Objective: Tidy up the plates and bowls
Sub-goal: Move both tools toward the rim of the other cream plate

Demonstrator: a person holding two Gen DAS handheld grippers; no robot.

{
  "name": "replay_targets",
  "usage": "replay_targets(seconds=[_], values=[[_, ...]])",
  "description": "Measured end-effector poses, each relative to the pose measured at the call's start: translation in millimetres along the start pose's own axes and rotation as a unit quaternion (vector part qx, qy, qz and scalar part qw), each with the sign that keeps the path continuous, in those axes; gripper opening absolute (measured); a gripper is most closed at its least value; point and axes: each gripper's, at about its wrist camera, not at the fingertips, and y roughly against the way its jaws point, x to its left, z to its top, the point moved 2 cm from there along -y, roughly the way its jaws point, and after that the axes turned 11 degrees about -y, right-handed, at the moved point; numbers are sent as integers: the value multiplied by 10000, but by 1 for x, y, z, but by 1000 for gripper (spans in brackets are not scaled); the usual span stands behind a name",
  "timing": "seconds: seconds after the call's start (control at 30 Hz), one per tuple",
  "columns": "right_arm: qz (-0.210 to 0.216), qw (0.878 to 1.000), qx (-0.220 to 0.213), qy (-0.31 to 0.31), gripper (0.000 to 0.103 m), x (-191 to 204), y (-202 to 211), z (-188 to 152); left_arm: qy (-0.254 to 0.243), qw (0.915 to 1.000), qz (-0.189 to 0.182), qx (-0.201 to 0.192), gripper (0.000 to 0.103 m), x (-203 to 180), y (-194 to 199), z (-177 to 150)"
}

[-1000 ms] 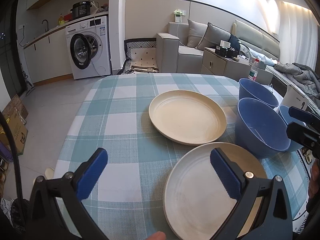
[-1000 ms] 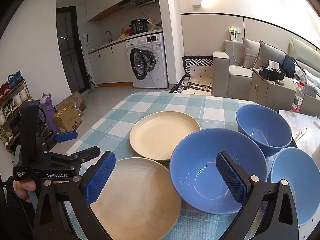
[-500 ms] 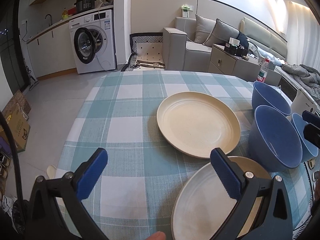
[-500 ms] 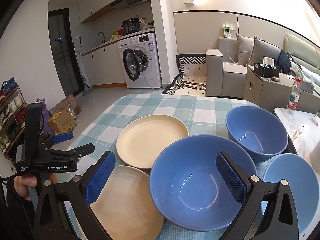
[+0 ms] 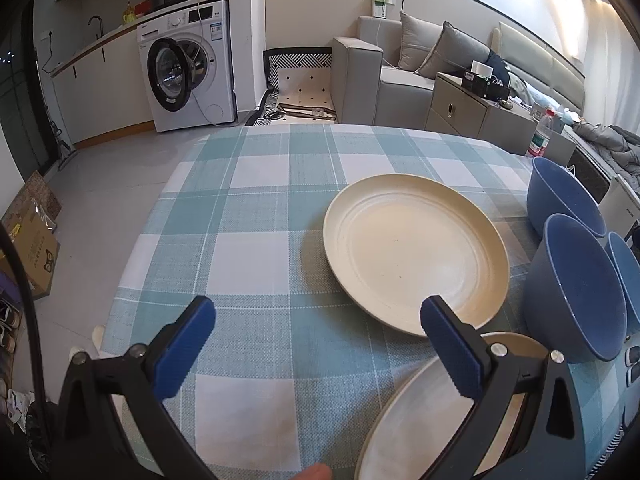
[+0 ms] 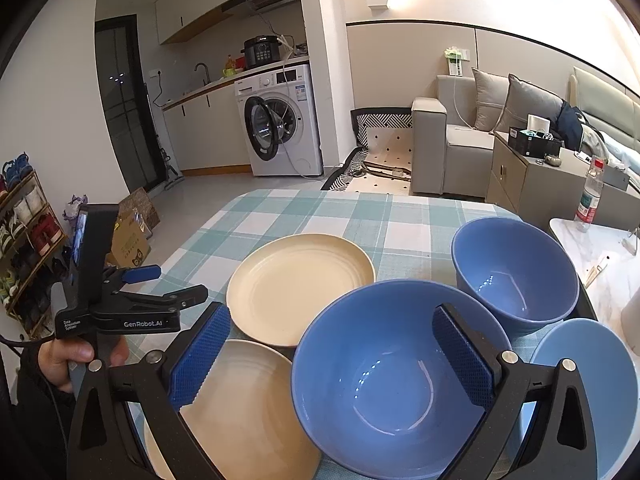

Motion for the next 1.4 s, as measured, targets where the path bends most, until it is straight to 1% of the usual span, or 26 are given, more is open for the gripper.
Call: replay_targets(seconds=[0.13, 0.23, 0.37, 0.67, 0.9, 1.17, 1.27, 1.4], values=[[11, 10000, -13, -55, 102, -3, -2, 2, -92, 9999, 15, 117, 103, -3, -11, 4], [-8, 9999, 4, -118, 102, -6, -4, 3, -172, 9995, 105, 240, 103, -6, -21, 7], [-7, 9999, 17, -117, 102, -8, -7, 3, -238, 9991, 99, 350, 103, -9, -32, 10], [-50, 9999, 79, -126, 102, -12, -9, 3, -328, 9983, 99, 472, 103, -11, -48, 17], [-182, 9997, 44, -136, 102, -16, -7, 5, -459, 9966, 201, 660, 103, -11, -60, 16], [-226, 9996, 37, -192, 102, -18, -7, 8, -520, 9938, 443, 875, 103, -2, -69, 10], [-235, 9996, 25, -183, 102, -18, -6, 9, -470, 9942, 372, 887, 103, 1, -70, 8], [-228, 9996, 29, -180, 102, -17, -6, 8, -563, 9935, 408, 898, 103, 2, -68, 6]])
